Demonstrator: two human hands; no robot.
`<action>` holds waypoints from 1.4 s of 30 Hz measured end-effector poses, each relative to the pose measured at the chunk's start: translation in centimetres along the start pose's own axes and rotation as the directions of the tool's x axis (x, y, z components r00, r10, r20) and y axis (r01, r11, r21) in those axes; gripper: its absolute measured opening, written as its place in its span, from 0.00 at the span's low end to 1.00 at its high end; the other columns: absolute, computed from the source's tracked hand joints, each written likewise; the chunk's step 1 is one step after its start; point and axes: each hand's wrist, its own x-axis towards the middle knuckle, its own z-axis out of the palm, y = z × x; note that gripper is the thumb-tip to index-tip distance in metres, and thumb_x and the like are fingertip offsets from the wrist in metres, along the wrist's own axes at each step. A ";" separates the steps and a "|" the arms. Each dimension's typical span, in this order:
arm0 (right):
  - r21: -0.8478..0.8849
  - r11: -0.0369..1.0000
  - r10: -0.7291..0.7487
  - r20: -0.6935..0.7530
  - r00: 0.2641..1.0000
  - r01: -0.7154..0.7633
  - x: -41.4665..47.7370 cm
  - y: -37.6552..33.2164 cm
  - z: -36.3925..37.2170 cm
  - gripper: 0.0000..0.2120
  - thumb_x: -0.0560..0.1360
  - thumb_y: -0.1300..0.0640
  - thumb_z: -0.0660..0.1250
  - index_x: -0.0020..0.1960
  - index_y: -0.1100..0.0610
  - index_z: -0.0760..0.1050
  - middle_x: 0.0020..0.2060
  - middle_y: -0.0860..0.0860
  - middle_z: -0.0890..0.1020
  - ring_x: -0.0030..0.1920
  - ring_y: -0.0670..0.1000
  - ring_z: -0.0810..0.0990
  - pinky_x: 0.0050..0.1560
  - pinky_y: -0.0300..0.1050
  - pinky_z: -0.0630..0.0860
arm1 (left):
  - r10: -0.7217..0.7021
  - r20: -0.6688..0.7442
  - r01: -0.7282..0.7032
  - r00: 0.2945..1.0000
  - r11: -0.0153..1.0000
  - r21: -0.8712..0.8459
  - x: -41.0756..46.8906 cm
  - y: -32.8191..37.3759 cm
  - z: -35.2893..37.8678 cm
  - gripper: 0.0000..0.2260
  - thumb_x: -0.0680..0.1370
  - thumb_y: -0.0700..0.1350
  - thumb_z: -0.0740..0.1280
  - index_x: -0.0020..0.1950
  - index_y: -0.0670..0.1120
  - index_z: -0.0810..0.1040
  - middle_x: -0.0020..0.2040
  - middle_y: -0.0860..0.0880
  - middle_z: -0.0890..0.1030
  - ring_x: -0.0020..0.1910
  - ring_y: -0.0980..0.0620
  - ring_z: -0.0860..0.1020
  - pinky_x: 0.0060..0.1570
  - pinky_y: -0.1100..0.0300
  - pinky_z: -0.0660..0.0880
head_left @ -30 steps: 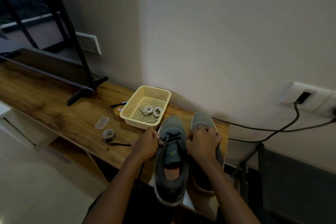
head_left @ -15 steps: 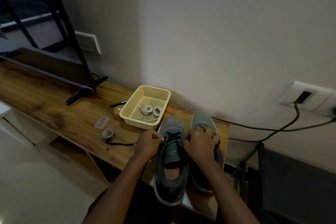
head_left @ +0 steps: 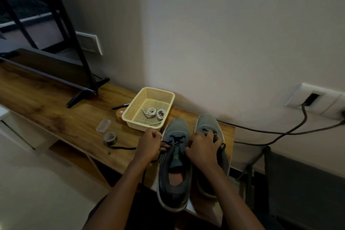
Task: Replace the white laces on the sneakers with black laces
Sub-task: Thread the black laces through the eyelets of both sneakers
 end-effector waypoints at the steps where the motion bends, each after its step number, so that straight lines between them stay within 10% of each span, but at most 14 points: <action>1: 0.003 1.000 0.001 -0.003 1.000 -0.001 0.0 0.1 0.0 0.07 0.75 0.53 0.63 0.47 0.54 0.79 0.55 0.49 0.75 0.64 0.56 0.63 0.70 0.60 0.48 | 0.027 -0.030 -0.025 0.999 0.997 0.067 0.3 -0.3 -0.1 0.09 0.81 0.42 0.59 0.41 0.45 0.72 0.39 0.45 0.81 0.37 0.48 0.82 0.45 0.48 0.80; 5: 0.024 1.000 0.009 -0.026 1.000 -0.009 0.1 0.0 0.0 0.07 0.75 0.56 0.62 0.48 0.55 0.79 0.55 0.49 0.75 0.63 0.56 0.63 0.69 0.60 0.48 | 0.097 -0.003 -0.086 0.995 0.892 0.443 0.3 -1.1 -0.1 0.08 0.78 0.49 0.65 0.40 0.49 0.76 0.38 0.52 0.80 0.38 0.52 0.79 0.42 0.54 0.78; 12: 0.095 0.995 0.007 -0.038 0.999 -0.004 1.0 -0.7 0.0 0.08 0.75 0.57 0.61 0.48 0.53 0.80 0.56 0.48 0.76 0.62 0.55 0.65 0.69 0.58 0.52 | 0.066 0.078 -0.096 0.995 0.861 0.500 1.4 -1.5 0.4 0.10 0.79 0.48 0.64 0.37 0.53 0.71 0.47 0.46 0.78 0.49 0.46 0.76 0.49 0.51 0.74; 16: 0.303 0.953 0.039 -0.067 0.997 -0.017 1.8 -1.1 0.1 0.07 0.77 0.55 0.62 0.49 0.51 0.80 0.57 0.46 0.78 0.63 0.53 0.65 0.63 0.50 0.55 | 0.058 0.091 -0.079 0.994 0.965 0.251 1.6 0.0 0.3 0.16 0.82 0.51 0.57 0.35 0.49 0.71 0.36 0.45 0.72 0.45 0.42 0.72 0.49 0.49 0.70; 21: 0.526 0.840 -0.075 -0.132 0.988 0.134 2.0 -2.1 0.0 0.08 0.76 0.53 0.65 0.53 0.49 0.81 0.57 0.44 0.77 0.60 0.50 0.64 0.56 0.45 0.57 | 0.246 0.020 -0.246 0.969 0.969 0.002 -0.2 2.3 0.7 0.11 0.77 0.58 0.57 0.39 0.56 0.74 0.54 0.47 0.74 0.61 0.44 0.72 0.63 0.46 0.67; 27: 0.210 0.977 -0.009 -0.168 0.986 0.045 1.9 -1.4 0.9 0.08 0.76 0.51 0.64 0.52 0.52 0.79 0.58 0.47 0.74 0.61 0.53 0.64 0.57 0.47 0.56 | 0.246 -0.055 -0.222 0.968 0.730 -0.646 -1.5 4.5 0.0 0.15 0.83 0.43 0.54 0.45 0.43 0.78 0.47 0.47 0.76 0.49 0.53 0.76 0.49 0.60 0.75; 33: 0.498 0.816 -0.115 -0.358 0.927 0.293 1.6 -3.0 -0.2 0.08 0.74 0.54 0.69 0.53 0.51 0.82 0.59 0.44 0.76 0.59 0.51 0.63 0.53 0.41 0.54 | 0.310 -0.048 -0.308 0.950 0.950 0.045 -0.4 2.3 0.3 0.08 0.79 0.53 0.59 0.48 0.51 0.75 0.60 0.49 0.74 0.63 0.52 0.70 0.67 0.56 0.61; 36: 0.345 0.911 -0.072 -0.403 0.912 0.224 1.8 -2.0 -0.1 0.06 0.74 0.55 0.69 0.47 0.55 0.84 0.53 0.48 0.79 0.57 0.56 0.68 0.54 0.49 0.59 | 0.317 -0.045 -0.319 0.947 0.946 -0.061 -0.9 3.0 0.4 0.12 0.77 0.56 0.59 0.49 0.49 0.77 0.62 0.50 0.74 0.63 0.54 0.69 0.66 0.61 0.64; 39: 0.236 0.972 0.062 -0.294 0.954 0.010 1.8 -0.7 -0.3 0.09 0.76 0.55 0.66 0.50 0.56 0.83 0.57 0.50 0.77 0.60 0.56 0.65 0.60 0.51 0.58 | 0.261 -0.145 -0.296 0.954 0.887 -0.355 -1.2 3.9 -0.3 0.14 0.82 0.41 0.55 0.56 0.34 0.76 0.55 0.48 0.76 0.52 0.60 0.73 0.42 0.81 0.66; 42: 0.316 0.943 0.004 -0.328 0.945 0.106 1.7 -1.0 -0.6 0.13 0.74 0.58 0.68 0.58 0.55 0.80 0.65 0.51 0.72 0.65 0.57 0.61 0.64 0.54 0.55 | 0.230 -0.150 -0.268 0.962 0.907 -0.324 -0.6 3.4 -0.5 0.12 0.81 0.48 0.57 0.50 0.45 0.78 0.51 0.50 0.74 0.56 0.53 0.73 0.57 0.71 0.68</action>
